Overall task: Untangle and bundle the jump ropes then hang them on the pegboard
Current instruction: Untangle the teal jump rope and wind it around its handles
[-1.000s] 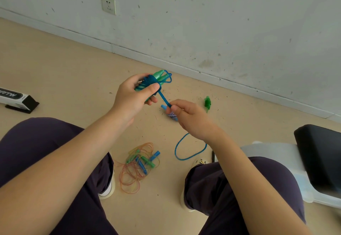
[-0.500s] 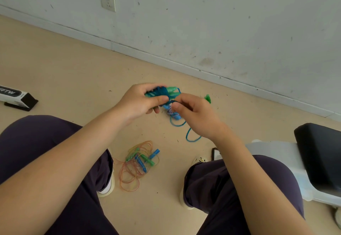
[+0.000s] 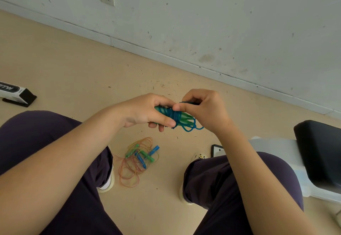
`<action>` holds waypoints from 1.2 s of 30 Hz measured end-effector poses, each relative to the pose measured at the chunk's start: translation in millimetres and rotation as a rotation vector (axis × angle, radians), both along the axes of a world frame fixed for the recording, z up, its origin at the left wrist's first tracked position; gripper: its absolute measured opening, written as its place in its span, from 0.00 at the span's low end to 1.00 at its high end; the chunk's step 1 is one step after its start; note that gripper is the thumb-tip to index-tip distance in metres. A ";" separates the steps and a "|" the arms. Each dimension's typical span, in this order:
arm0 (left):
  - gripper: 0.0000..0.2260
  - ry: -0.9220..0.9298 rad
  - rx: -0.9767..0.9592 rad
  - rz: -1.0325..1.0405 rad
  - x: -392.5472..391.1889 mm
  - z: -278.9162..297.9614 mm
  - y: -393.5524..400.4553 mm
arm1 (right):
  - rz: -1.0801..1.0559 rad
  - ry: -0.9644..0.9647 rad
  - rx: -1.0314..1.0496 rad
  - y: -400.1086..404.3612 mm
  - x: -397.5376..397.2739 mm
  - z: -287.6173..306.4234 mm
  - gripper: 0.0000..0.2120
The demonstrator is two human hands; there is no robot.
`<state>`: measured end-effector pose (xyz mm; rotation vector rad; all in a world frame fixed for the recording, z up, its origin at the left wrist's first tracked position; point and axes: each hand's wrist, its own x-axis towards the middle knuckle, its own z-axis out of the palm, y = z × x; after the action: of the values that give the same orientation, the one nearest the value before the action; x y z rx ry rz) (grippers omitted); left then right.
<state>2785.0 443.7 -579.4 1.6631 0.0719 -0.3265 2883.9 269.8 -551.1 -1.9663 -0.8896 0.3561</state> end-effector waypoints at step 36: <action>0.15 -0.247 -0.341 0.745 7.4 -0.8 13.8 | 0.166 0.316 -0.236 5.0 -6.5 -12.6 0.12</action>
<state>2792.3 457.5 -580.2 1.2227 0.4142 0.4115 2877.4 274.8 -563.8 -1.9769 -0.8347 0.8770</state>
